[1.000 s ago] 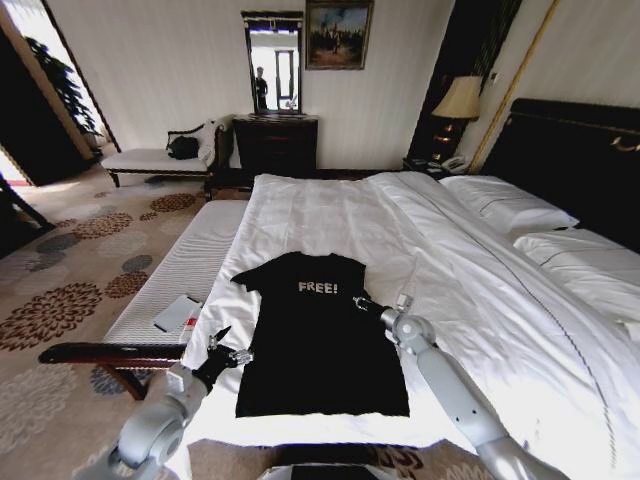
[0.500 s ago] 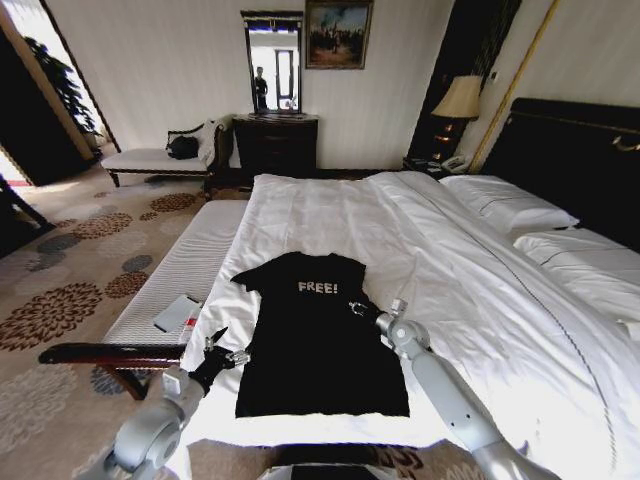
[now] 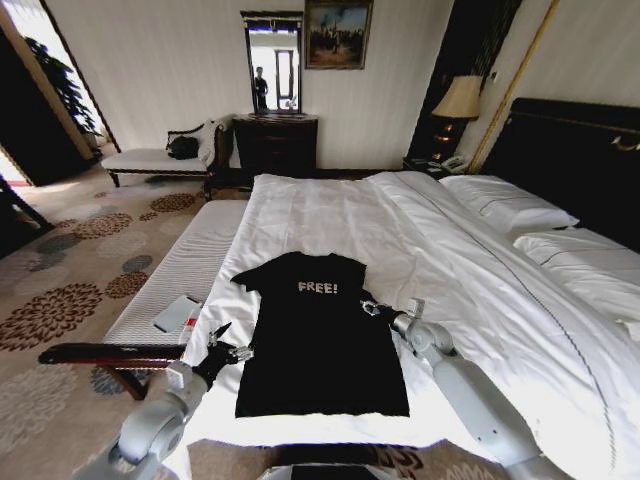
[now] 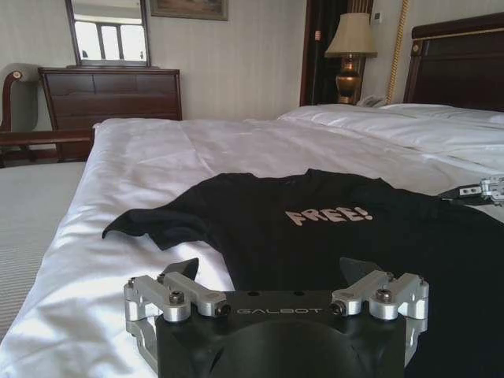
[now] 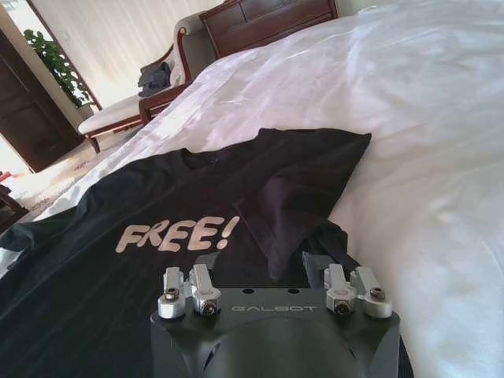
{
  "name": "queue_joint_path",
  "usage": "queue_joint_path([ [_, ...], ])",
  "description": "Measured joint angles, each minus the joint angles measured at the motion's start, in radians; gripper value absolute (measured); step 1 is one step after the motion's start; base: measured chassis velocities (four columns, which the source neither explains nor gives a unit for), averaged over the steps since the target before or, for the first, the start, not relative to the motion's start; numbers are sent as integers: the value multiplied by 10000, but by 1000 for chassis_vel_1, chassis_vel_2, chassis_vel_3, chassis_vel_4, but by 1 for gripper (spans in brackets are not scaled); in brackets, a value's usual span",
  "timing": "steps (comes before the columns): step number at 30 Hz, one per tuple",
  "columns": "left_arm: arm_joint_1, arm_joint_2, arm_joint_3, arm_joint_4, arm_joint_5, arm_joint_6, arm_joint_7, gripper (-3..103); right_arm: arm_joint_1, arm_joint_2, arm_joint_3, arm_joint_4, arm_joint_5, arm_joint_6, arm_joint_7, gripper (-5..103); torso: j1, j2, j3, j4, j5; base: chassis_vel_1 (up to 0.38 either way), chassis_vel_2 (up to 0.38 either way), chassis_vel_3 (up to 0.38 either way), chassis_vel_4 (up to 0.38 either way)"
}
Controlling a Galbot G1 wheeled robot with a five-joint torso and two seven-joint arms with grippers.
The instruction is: Fold the clothes on the bed.
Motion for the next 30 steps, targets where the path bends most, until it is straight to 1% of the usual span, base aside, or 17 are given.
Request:
queue_joint_path([
  [1, -42, 14, -58, 11, -118, 52, 0, 100, -210, -83, 147, 300, 0, 26, -5, 68, 0, 1, 0, 1, 0, 0, 0, 0, 0],
  [3, -102, 24, -103, 42, -236, 105, 5, 100, -384, -146, 293, 534, 0, 83, -6, 68, 0, 1, 0, 0, 2, 0, 0, 0, 0],
  [5, -205, 29, -135, 116, -333, 158, 0, 100, -546, -201, 452, 733, -19, 170, 0, 79, 0, 1, 0, 0, 1, 0, 0, 0, 0],
  [7, -606, 28, -124, 414, -659, 308, 0, 100, -1008, -272, 978, 1138, -124, 372, 89, 90, 0, 1, 0, -1, 2, 0, 0, 0, 0],
  [9, -781, 18, -94, 545, -793, 328, 1, 100, -1198, -293, 1190, 1285, -132, 437, 138, 90, 1, 1, 0, -2, 0, 0, 0, 0, 0],
  [11, -1062, -7, -49, 781, -1082, 345, 0, 100, -1609, -325, 1600, 1535, -203, 574, 219, 98, 1, 1, 0, -7, 0, 0, 0, 0, 0],
  [12, -1161, -37, -54, 899, -1254, 349, -2, 100, -1826, -353, 1829, 1651, -301, 700, 259, 100, 1, 2, 0, -9, 0, 0, 0, 0, 0],
  [13, -1201, -116, -120, 1041, -1408, 349, -2, 100, -1993, -385, 2000, 1734, -416, 831, 300, 100, 1, 2, 0, -10, -1, 0, 0, 0, 0],
  [16, -1203, -164, -169, 1106, -1462, 348, -2, 100, -2057, -404, 2066, 1763, -473, 901, 320, 100, 1, 2, 0, -8, -1, 0, 0, 0, 0],
  [17, -1205, -234, -238, 1191, -1523, 338, -2, 100, -2132, -427, 2139, 1798, -527, 990, 344, 100, 0, 3, 0, -4, 0, 0, 0, 0, 0],
  [18, -1260, -409, -358, 1438, -1633, 302, -2, 100, -2398, -491, 2414, 1901, -761, 1227, 399, 100, 0, 2, -1, 7, 3, 0, 0, 0, 0],
  [20, -1334, -467, -378, 1570, -1657, 269, -5, 100, -2599, -507, 2611, 1966, -906, 1304, 409, 100, 1, 3, -1, 8, -1, 0, 0, 0, 0],
  [22, -1456, -543, -379, 1798, -1668, 205, -6, 100, -3038, -506, 2994, 2061, -1160, 1501, 444, 100, 1, 2, 0, -7, -2, 0, 0, 0, 0],
  [26, -1532, -601, -380, 1949, -1658, 123, -4, 100, -3584, -390, 3395, 2127, -1653, 1850, 517, 100, 0, 3, -1, -3, 2, 0, 0, 0, 0],
  [27, -1556, -638, -380, 1978, -1547, 79, -4, 100, -3772, -315, 3485, 2063, -2320, 2222, 616, 100, 0, 3, -1, -2, 2, 0, 0, 0, 0],
  [28, -1556, -638, -380, 1978, -1547, 79, -4, 100, -3772, -315, 3485, 2063, -2320, 2222, 616, 100, 0, 3, -1, -2, 2, 0, 0, 0, 0],
  [30, -1551, -682, -374, 1968, -1174, 20, -2, 100, -3933, -233, 3546, 1833, -3232, 2710, 688, 100, 0, 2, 0, -2, 1, 0, 0, 0, 0],
])
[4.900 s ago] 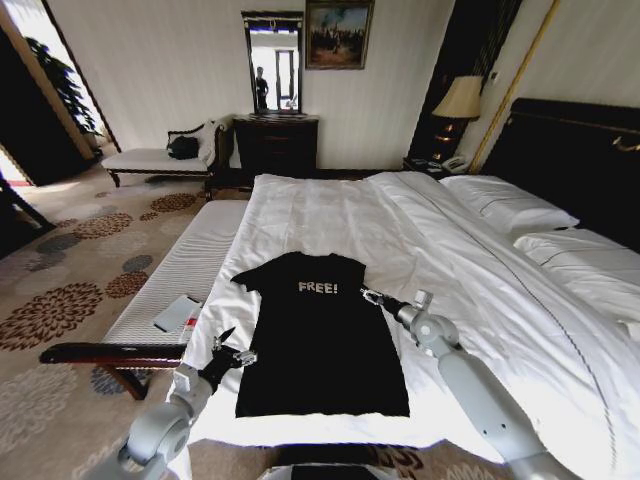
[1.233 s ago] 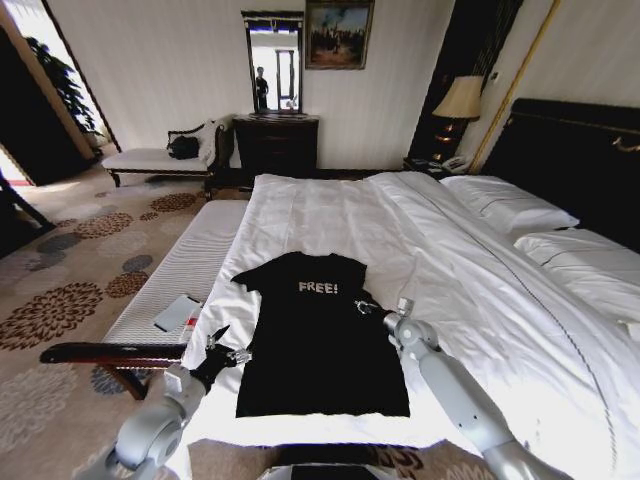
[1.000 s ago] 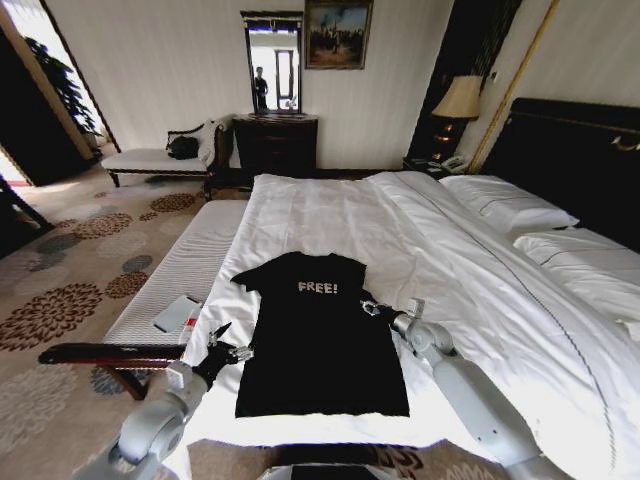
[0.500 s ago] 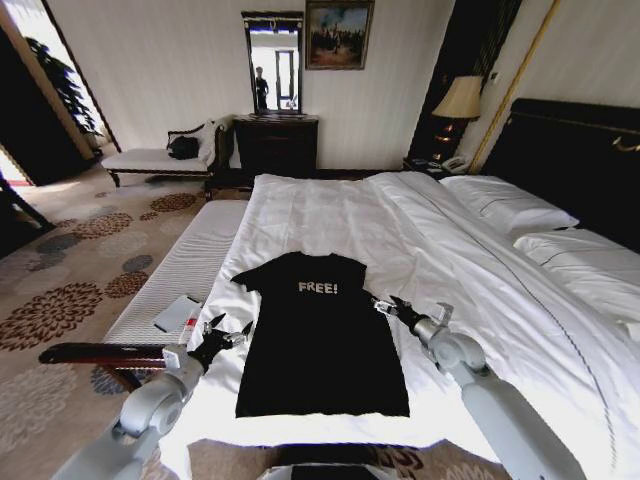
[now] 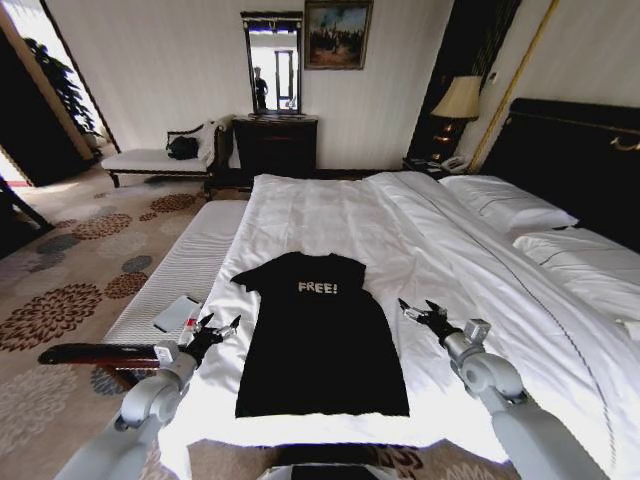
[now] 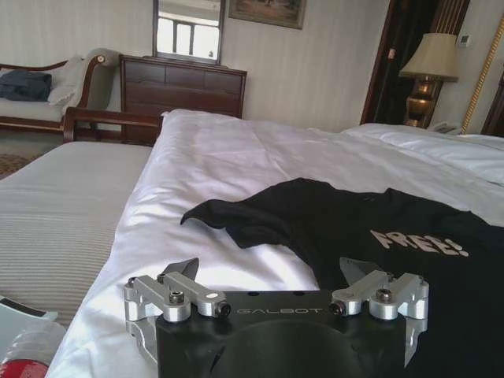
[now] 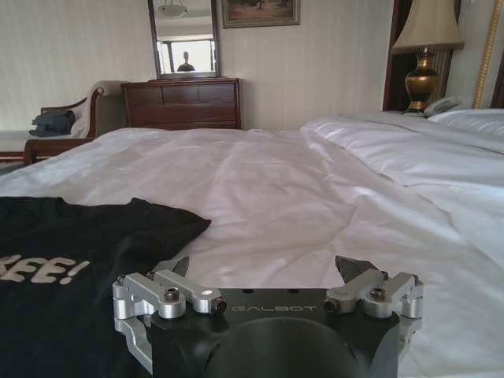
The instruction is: Fold the clothes on the bed.
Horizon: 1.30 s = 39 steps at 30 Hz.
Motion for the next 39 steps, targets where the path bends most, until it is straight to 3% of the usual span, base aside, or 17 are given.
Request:
queue_joint_path([
  [5, 288, -12, 49, -263, 1163, -361, 6, 100, -229, 115, 241, -245, -776, 640, 172, 100, 1, 0, 0, 1, 2, 0, 0, 0, 0],
  [16, 358, -150, -61, -613, 1815, -939, 7, 100, -184, 184, 526, -911, -1737, 2277, 547, 100, 2, -2, 1, 0, 1, 0, 0, 0, 0],
  [39, 588, -440, -728, -1098, 2384, -1476, 7, 100, -985, 470, 1213, 266, -1515, 2673, 560, 100, 1, -1, 0, 2, -1, 0, 0, 0, 0],
])
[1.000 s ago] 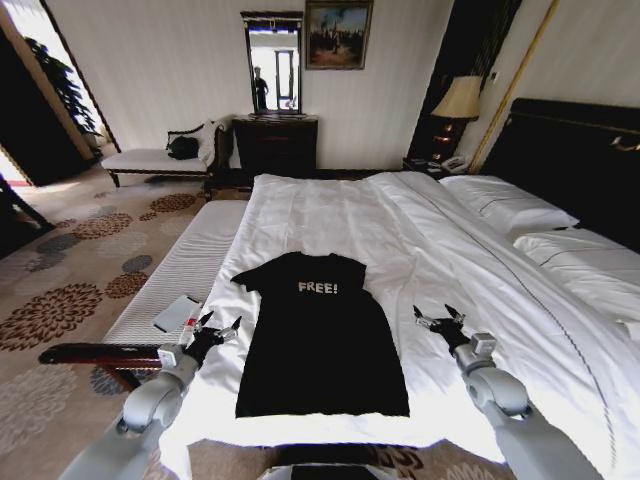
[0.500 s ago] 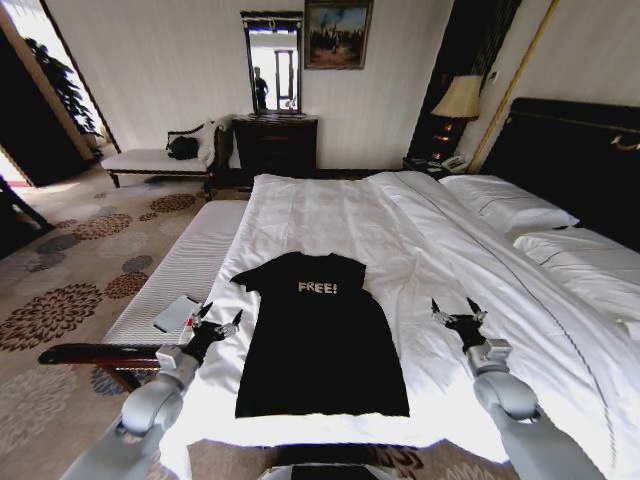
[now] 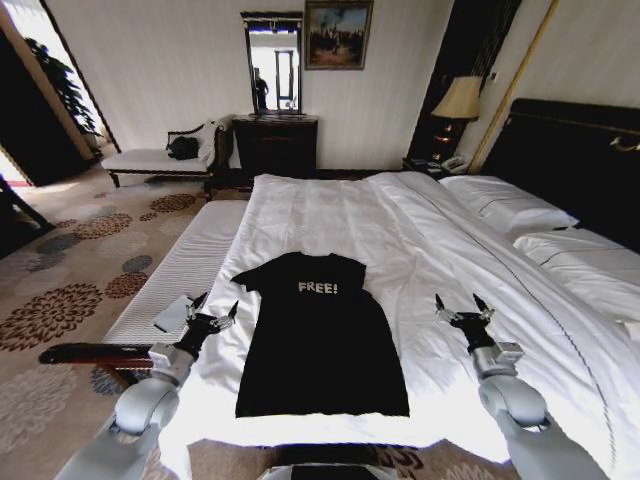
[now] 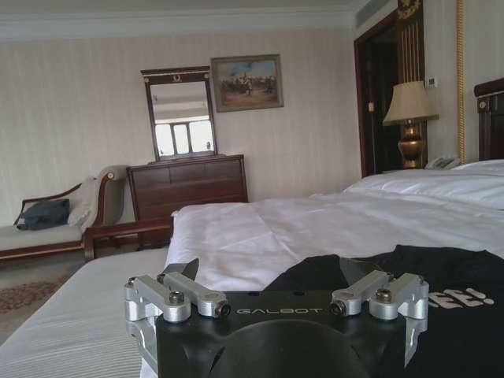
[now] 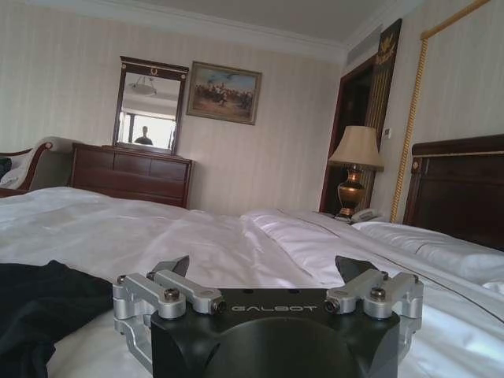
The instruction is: Fold the clothes on the bed.
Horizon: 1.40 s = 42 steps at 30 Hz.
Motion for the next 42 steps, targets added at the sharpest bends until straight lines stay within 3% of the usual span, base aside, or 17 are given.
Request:
queue_joint_path([
  [5, -403, 116, -26, 430, -798, 637, -4, 100, -403, 168, 43, 241, -63, -12, -1, 100, 1, 0, 0, 0, 0, 0, 0, 0, 0],
  [7, -784, 228, 38, 792, -1575, 1087, -9, 100, -530, 254, -61, 329, -200, -24, -6, 100, 0, 0, 0, -11, -4, 0, 0, 0, 0],
  [9, -1132, 292, 143, 1129, -2214, 1407, -23, 100, -475, 247, -347, 346, -261, -75, -4, 100, 0, 0, 1, 7, 4, 0, 0, 0, 0],
  [11, -1470, 347, 375, 1368, -2506, 1536, -26, 100, -510, 259, -379, 367, -320, -91, 3, 100, 0, 0, 0, 10, 1, 0, 0, 0, 0],
  [13, -1969, 410, 755, 1719, -2850, 1632, -22, 100, -599, 303, -359, 388, -377, -107, 11, 100, 0, -1, 1, -2, -1, 0, 0, 0, 0],
  [15, -2279, 450, 971, 1990, -3016, 1637, -17, 100, -648, 329, -301, 394, -383, -111, 15, 100, 1, 0, 1, -9, 0, 0, 0, 0, 0],
  [19, -3122, 522, 1432, 2808, -3376, 1606, -18, 100, -745, 343, -122, 395, -360, -112, 20, 100, 1, 0, 1, -2, -1, 0, 0, 0, 0],
  [26, -5314, 255, 2458, 5343, -4151, 1539, -21, 100, -946, 280, 199, 372, -244, -173, 34, 100, 2, -1, 2, -3, 0, 0, 0, 0, 0],
  [42, -7230, -703, 3232, 8101, -5500, 1679, -17, 100, -1043, 64, 520, 256, 74, -319, 136, 100, 1, -1, 1, -1, 1, 0, 0, 0, 0],
])
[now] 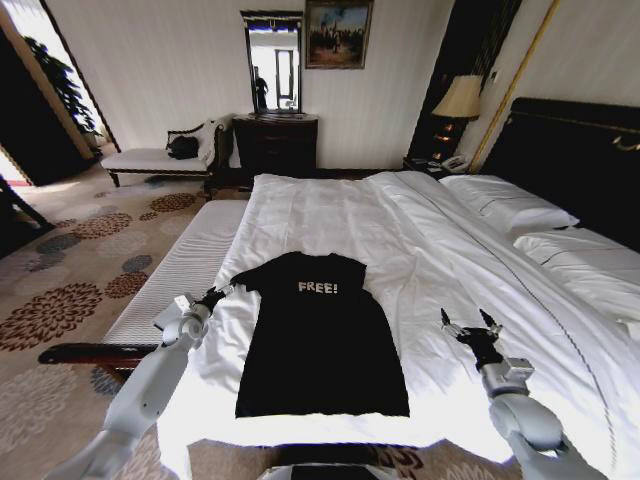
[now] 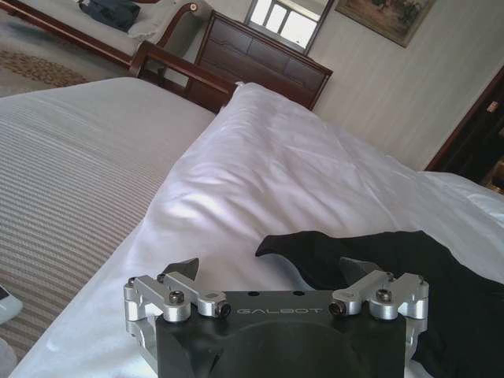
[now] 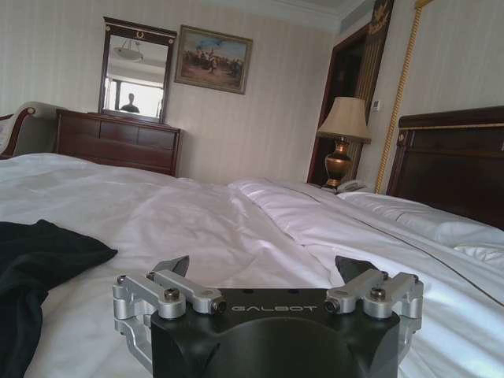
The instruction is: Fold the clothes on the bed.
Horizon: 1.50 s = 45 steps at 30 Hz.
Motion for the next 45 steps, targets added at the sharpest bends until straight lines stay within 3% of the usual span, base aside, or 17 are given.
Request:
queue_joint_path([
  [4, -92, -135, 150, 81, -33, 28, 1, 103, 8, -48, 39, -16, 66, -26, 21, 100, -1, 0, -1, 0, 0, 0, 0, 0, 0],
  [16, -708, -443, 504, 642, 68, 39, 10, 93, -145, -16, 77, -13, 95, -55, 41, 100, -1, 2, -1, -1, 1, 0, 0, 0, 0],
  [19, -860, -570, 543, 881, 98, 43, 11, 81, -208, -17, 150, 36, 121, -63, 41, 100, -1, 2, -1, -1, -1, 0, 0, 0, 0],
  [20, -860, -570, 543, 881, 98, 43, 11, 81, -208, -17, 150, 36, 121, -63, 41, 100, -1, 2, -1, -1, -1, 0, 0, 0, 0],
  [23, -898, -655, 546, 957, 124, 39, 12, 64, -276, -25, 228, 69, 148, -75, 41, 100, -1, 2, -1, 0, -2, 0, 0, 0, 0],
  [25, -900, -656, 542, 970, 124, 27, 12, 64, -302, -25, 233, 71, 151, -76, 41, 100, -1, 2, -1, 0, -1, 0, 0, 0, 0],
  [27, -901, -649, 536, 988, 115, 6, 12, 54, -319, -5, 233, 72, 151, -78, 41, 100, -2, 2, -1, 0, -1, 0, 0, 0, 0],
  [28, -901, -649, 536, 988, 115, 6, 12, 54, -319, -5, 233, 72, 151, -78, 41, 100, -2, 2, -1, 0, -1, 0, 0, 0, 0],
  [31, -913, -608, 513, 1051, 110, -48, 12, 37, -335, 68, 209, 72, 147, -92, 41, 100, -1, 2, -1, 0, -1, 0, 0, 0, 0],
  [33, -914, -600, 510, 1055, 110, -59, 12, 37, -338, 77, 203, 77, 146, -96, 41, 100, -1, 2, -1, 1, -1, 0, 0, 0, 0],
  [40, -914, -516, 485, 1031, 113, -139, 13, 5, -352, 163, 165, 61, 120, -109, 36, 100, -1, 2, -1, 0, -1, 0, 0, 0, 0],
  [45, -948, -447, 486, 1006, 119, -149, 13, 0, -364, 197, 152, 48, 110, -109, 29, 100, -1, 2, -1, 0, -2, 0, 0, 0, 0],
])
